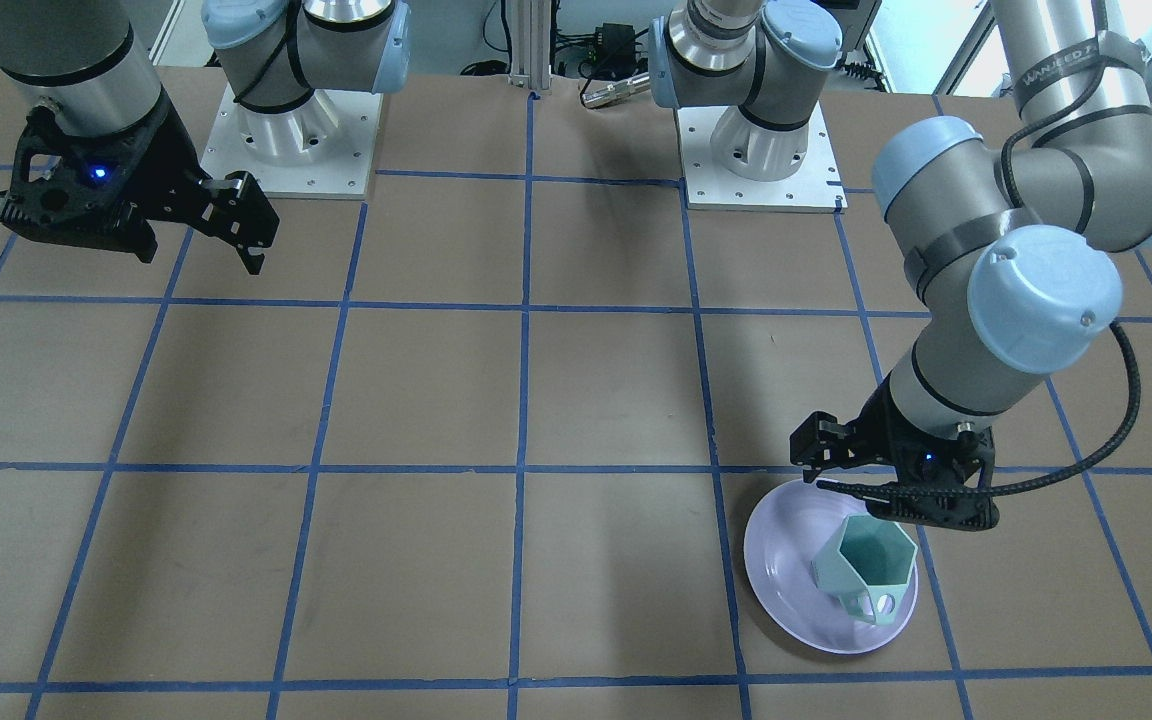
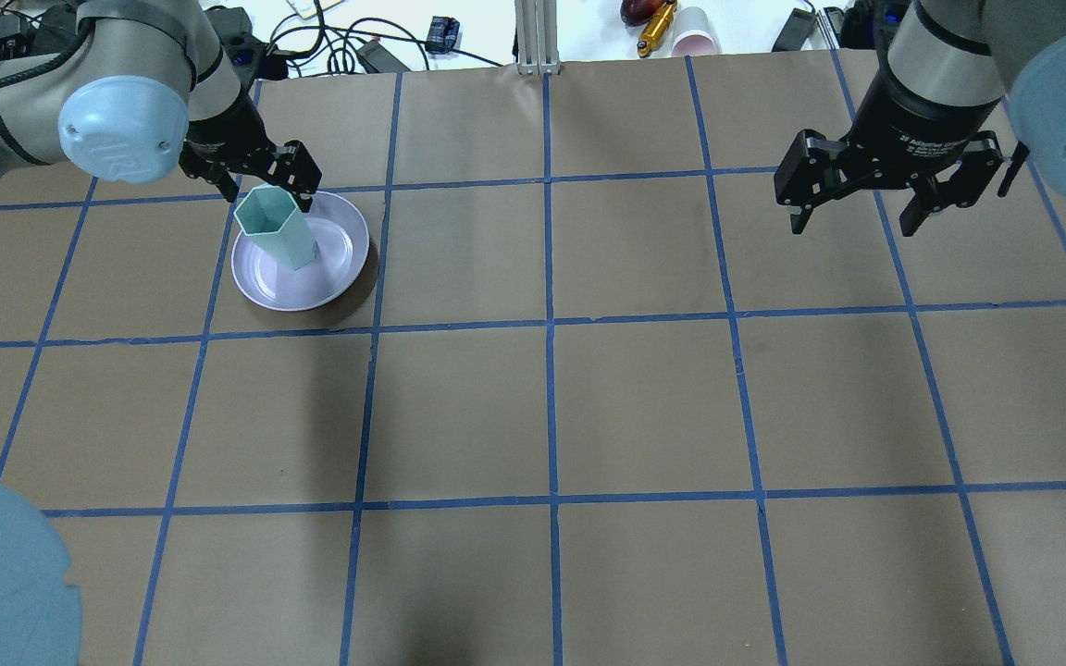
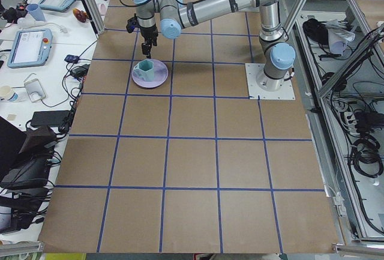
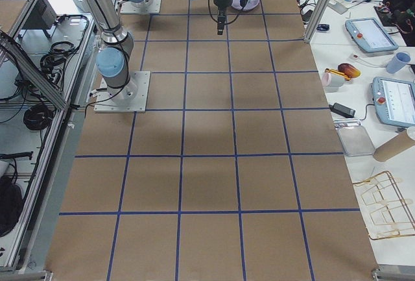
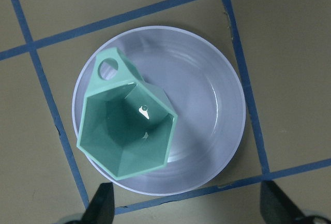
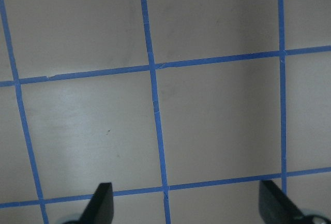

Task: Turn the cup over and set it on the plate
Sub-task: 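Open the left gripper to release the upright mug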

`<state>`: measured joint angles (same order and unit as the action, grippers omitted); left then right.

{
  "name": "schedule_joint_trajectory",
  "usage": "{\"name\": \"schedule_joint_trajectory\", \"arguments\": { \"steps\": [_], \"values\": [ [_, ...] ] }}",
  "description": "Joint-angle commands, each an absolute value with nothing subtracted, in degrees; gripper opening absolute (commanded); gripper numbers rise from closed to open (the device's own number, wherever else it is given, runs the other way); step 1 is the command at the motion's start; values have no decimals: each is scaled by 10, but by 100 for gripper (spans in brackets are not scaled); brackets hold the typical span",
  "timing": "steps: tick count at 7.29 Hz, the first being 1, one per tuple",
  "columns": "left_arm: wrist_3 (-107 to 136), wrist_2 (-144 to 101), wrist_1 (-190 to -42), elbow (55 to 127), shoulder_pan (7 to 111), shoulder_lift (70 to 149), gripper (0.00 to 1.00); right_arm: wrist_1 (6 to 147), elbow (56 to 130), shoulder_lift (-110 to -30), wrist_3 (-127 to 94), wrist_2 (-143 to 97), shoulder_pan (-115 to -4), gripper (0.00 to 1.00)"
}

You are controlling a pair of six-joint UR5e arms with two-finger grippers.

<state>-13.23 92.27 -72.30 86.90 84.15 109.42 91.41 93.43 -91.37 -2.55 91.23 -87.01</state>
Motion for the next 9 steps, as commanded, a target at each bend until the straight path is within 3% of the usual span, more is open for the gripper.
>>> {"name": "schedule_joint_trajectory", "arguments": {
  "steps": [1, 5, 9],
  "values": [
    [-81, 857, -772, 871, 843, 1047, 100, 914, 934, -914, -25, 912, -870, 100],
    [-31, 903, -852, 869, 843, 970, 100, 914, 934, -914, -25, 912, -870, 100],
    [10, 907, -863, 875, 884, 948, 100, 914, 934, -914, -25, 912, -870, 100]
  ]
}}
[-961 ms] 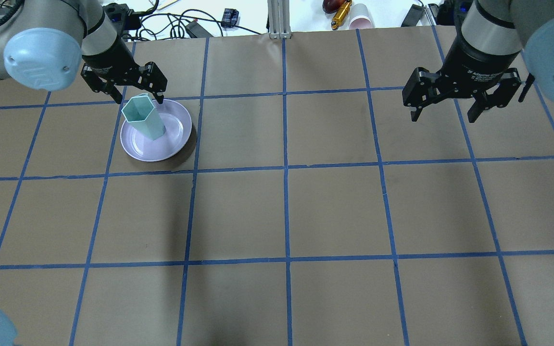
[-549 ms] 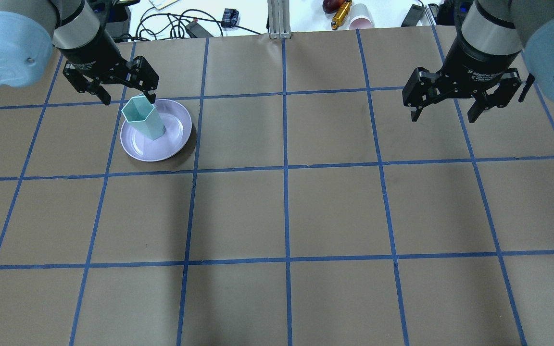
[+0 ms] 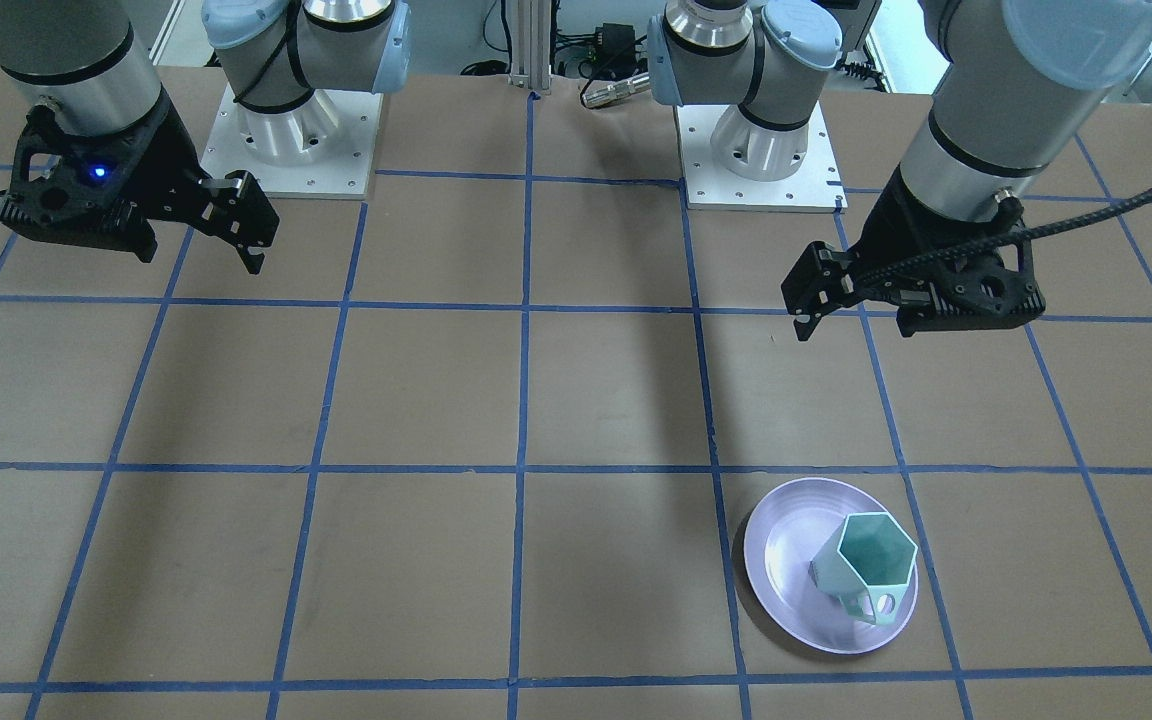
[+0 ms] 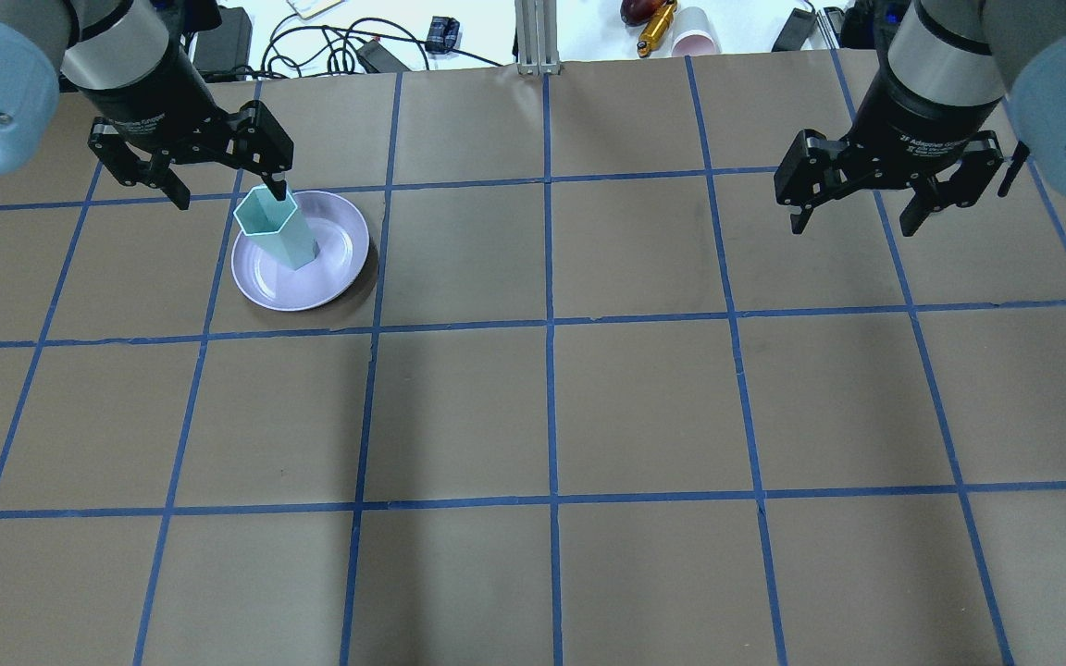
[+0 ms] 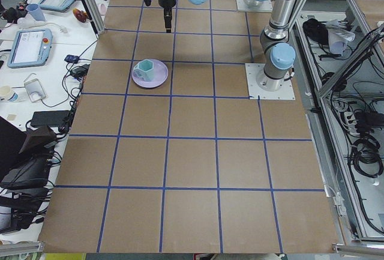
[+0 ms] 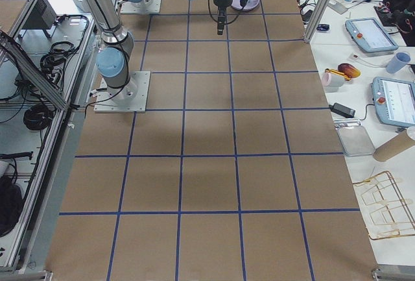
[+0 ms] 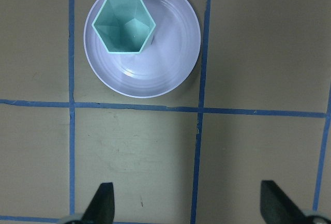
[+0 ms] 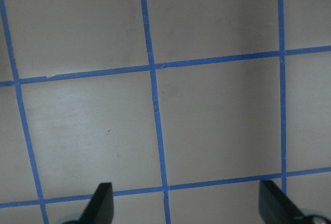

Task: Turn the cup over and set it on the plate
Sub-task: 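Raise the left gripper away from the mug on the plate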

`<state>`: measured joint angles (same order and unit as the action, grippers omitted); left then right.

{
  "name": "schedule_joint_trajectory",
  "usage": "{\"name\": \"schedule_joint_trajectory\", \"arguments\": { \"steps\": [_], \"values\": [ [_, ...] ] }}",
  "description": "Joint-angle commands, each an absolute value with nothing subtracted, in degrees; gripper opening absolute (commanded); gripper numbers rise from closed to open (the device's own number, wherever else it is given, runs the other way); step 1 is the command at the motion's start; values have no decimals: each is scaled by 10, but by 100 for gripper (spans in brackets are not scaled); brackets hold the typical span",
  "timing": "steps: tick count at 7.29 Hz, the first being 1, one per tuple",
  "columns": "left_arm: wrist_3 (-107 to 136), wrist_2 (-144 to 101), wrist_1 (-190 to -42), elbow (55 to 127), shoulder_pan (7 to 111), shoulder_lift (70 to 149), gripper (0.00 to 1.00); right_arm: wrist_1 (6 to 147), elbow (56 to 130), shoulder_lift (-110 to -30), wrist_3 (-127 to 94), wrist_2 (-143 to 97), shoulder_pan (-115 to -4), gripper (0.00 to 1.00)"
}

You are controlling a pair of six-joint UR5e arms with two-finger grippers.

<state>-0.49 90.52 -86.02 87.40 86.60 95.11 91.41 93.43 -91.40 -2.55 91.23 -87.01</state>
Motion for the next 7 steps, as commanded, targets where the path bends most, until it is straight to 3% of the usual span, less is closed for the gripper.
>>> {"name": "schedule_joint_trajectory", "arguments": {
  "steps": [1, 7],
  "values": [
    [16, 904, -863, 875, 889, 949, 100, 914, 934, -914, -25, 912, -870, 100],
    [8, 904, -889, 876, 888, 935, 100, 914, 934, -913, -25, 912, -870, 100]
  ]
}}
